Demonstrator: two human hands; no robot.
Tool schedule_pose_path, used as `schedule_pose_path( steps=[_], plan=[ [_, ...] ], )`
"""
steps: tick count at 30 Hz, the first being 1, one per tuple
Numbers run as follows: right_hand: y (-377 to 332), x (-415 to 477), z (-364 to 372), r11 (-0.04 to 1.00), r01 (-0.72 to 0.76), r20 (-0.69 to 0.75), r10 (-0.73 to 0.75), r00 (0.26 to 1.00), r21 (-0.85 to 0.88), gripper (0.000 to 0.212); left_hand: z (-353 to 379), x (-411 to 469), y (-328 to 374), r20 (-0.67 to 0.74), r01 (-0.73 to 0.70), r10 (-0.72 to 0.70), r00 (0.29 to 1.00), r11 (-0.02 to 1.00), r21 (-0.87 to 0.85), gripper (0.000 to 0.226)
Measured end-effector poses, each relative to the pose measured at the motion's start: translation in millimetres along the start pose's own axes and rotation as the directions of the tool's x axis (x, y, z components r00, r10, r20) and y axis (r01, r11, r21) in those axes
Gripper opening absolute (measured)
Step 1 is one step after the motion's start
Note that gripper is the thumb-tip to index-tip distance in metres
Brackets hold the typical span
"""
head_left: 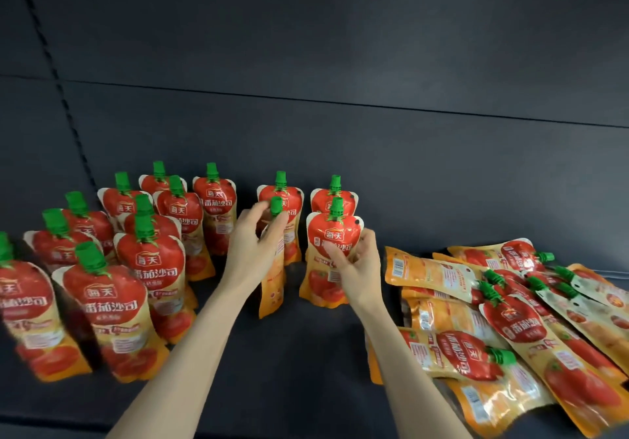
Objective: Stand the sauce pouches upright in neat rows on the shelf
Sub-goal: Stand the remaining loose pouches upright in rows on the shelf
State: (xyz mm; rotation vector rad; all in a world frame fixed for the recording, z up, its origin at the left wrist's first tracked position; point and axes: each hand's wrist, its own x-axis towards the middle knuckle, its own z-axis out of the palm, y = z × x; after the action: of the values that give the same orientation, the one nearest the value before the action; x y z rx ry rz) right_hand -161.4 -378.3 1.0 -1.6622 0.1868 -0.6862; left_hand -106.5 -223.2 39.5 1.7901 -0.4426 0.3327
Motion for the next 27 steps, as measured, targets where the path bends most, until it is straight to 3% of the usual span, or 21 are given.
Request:
schedule_pose_path(
  steps=[4,10,15,18,24,27],
  plan=[
    [2.3,1.4,-1.2,1.0,-0.008,0.007,0.008,1.0,-0.013,0.034,-7.9,7.3,6.6,0.091,0.104,-0.093,0.991,0.987,-0.119,0.031],
    [7.0,-5.1,3.2,0.999,-0.04,-0.008,0.04,0.999,-0.01,0.041,-4.1,4.6,15.2,-0.015,0.091,-0.096,0.995,0.976,-0.199,0.021],
    [5.2,-3.9,3.9,0.999,-0.036,-0.009,0.036,0.999,-0.032,0.038,-9.3,7.0,19.2,0.182,0.209,-0.16,0.97,0.934,-0.29,0.007],
    [5.4,-2.1,4.7,0.999,-0.038,-0.009,0.038,0.999,-0.031,0.032,-17.4,12.3,16.9,0.149,0.23,-0.189,0.971,0.909,-0.347,0.007],
    [3.6,-5.9,3.9,0.998,-0.06,0.002,0.06,0.998,-0.03,0.05,-10.4,10.3,2.8,-0.046,0.136,-0.157,0.987,0.943,-0.303,0.021],
    [3.8,-7.5,3.1,0.996,-0.076,0.023,0.077,0.997,-0.039,0.044,-5.5,-2.6,-7.7,-0.048,0.163,-0.188,0.981,0.932,-0.323,0.049]
  ],
)
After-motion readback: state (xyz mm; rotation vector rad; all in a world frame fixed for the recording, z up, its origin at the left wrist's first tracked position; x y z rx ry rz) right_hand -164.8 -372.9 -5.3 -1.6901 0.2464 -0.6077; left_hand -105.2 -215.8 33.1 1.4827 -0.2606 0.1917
